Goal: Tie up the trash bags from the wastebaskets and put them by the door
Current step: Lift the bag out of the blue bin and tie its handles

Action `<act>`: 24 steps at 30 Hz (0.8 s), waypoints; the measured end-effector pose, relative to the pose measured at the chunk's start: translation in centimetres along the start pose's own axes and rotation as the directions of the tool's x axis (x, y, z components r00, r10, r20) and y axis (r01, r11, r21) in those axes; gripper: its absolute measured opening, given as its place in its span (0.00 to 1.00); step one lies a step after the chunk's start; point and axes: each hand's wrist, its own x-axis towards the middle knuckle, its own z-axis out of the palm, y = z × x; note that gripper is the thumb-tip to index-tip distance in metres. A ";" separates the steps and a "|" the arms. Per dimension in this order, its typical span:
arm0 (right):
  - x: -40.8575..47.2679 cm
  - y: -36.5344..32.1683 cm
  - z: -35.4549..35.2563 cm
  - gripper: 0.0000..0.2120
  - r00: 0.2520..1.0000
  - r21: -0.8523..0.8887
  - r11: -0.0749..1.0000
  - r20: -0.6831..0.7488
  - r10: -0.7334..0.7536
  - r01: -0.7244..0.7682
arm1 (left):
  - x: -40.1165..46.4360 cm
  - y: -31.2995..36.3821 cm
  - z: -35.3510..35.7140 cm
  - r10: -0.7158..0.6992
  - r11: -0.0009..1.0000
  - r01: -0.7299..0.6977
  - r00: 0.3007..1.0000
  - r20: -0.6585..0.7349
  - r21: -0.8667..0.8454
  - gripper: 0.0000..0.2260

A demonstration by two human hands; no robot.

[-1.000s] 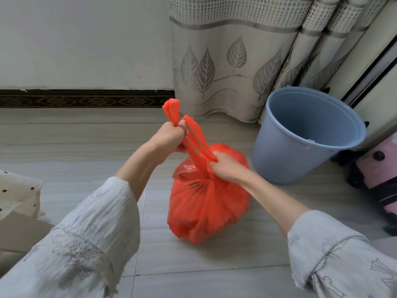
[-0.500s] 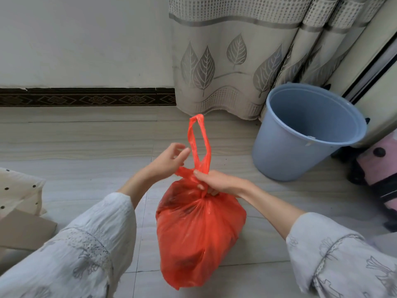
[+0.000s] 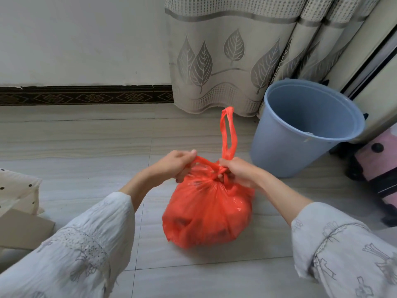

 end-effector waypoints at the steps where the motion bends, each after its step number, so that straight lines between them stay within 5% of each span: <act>1: -0.1 0.1 -0.7 0.15 1.000 0.046 0.999 -0.008 0.014 -0.014 | 0.0 0.4 0.1 -0.025 0.989 0.032 0.999 0.048 -0.145 0.18; 5: -0.1 0.3 -1.6 0.18 0.998 0.017 1.000 -0.068 -0.018 0.019 | -0.1 1.4 1.3 -0.086 0.976 0.133 0.964 0.254 -0.175 0.19; 10: -0.6 0.2 -1.6 0.20 0.989 -0.146 0.982 -0.060 -0.131 0.121 | -0.7 1.9 1.4 -0.392 0.906 0.257 0.811 0.435 0.337 0.16; 13: -1.1 0.1 -1.6 0.15 0.992 -0.200 0.972 0.054 -0.115 0.124 | -0.5 1.0 1.0 -0.503 0.819 0.303 0.787 0.357 0.487 0.23; 15: -1.3 0.1 -1.3 0.12 0.986 -0.256 0.957 0.128 -0.106 0.136 | 0.2 -0.2 0.9 -0.424 0.796 0.295 0.895 0.139 0.529 0.24; 17: -1.4 0.3 -1.0 0.10 0.975 -0.276 0.948 0.197 -0.106 0.159 | 0.7 -1.7 1.0 -0.194 0.859 0.183 0.981 -0.028 0.479 0.15; 20: -1.3 0.5 -1.1 0.09 0.956 -0.234 0.957 0.275 -0.107 0.174 | 0.9 -3.1 1.7 -0.027 0.984 0.023 0.999 0.017 0.177 0.04; 24: -2.0 0.4 -1.9 0.11 0.938 -0.209 0.962 0.331 -0.101 0.177 | 1.2 -3.8 3.1 0.125 0.912 -0.143 0.989 0.073 0.385 0.15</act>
